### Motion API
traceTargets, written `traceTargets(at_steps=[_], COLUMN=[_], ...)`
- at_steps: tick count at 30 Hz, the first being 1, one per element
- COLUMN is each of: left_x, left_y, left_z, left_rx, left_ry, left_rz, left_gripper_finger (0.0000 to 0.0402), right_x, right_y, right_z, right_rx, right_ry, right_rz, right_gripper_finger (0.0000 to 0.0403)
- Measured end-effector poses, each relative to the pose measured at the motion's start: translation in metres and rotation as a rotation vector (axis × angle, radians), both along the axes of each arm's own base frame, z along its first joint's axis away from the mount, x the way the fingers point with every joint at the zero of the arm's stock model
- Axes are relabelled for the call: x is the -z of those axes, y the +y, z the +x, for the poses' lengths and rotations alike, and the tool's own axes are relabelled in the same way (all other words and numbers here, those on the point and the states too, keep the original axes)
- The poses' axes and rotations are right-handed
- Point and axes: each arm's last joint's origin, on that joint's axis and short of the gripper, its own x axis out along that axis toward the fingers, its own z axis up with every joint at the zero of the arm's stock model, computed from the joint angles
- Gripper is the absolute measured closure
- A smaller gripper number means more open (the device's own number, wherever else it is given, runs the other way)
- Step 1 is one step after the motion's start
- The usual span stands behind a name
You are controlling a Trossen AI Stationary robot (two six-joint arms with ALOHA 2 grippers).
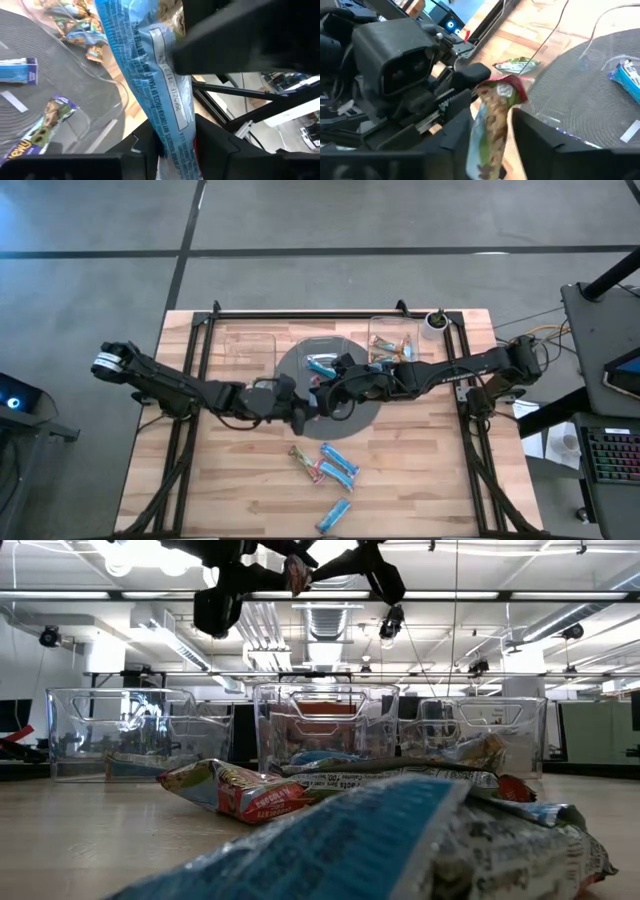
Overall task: Pick and place Granola Bars by type
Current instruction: Put the red granola bar into the left transparent bin
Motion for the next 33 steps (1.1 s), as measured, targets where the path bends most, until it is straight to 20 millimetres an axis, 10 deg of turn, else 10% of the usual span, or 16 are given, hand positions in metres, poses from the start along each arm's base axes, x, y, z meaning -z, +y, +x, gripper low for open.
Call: traceTargets(at_steps=[13,25,33], left_x=[0.008,-0.007,-0.002], left_y=[0.011,0.046,0.06], left_z=[-0.016,-0.125,-0.129], left_rx=[-0.103,-0.527,-0.568], left_ry=[0.179,0.494,0.618], left_rz=[0.052,0.059,0.129], left_gripper_finger=[0.031,0.031,0.031], right_x=[-0.028,-0.029,-0.023], right_y=[-0.003,-0.007,-0.007], right_z=[-0.019,-0.04,-0.036], right_rx=[-0.007,0.044,0.042], right_ry=[-0.044,0.073,0.092], right_rz=[-0.077,-0.088,-0.089], right_gripper_finger=[0.0124,0.011,0.0109])
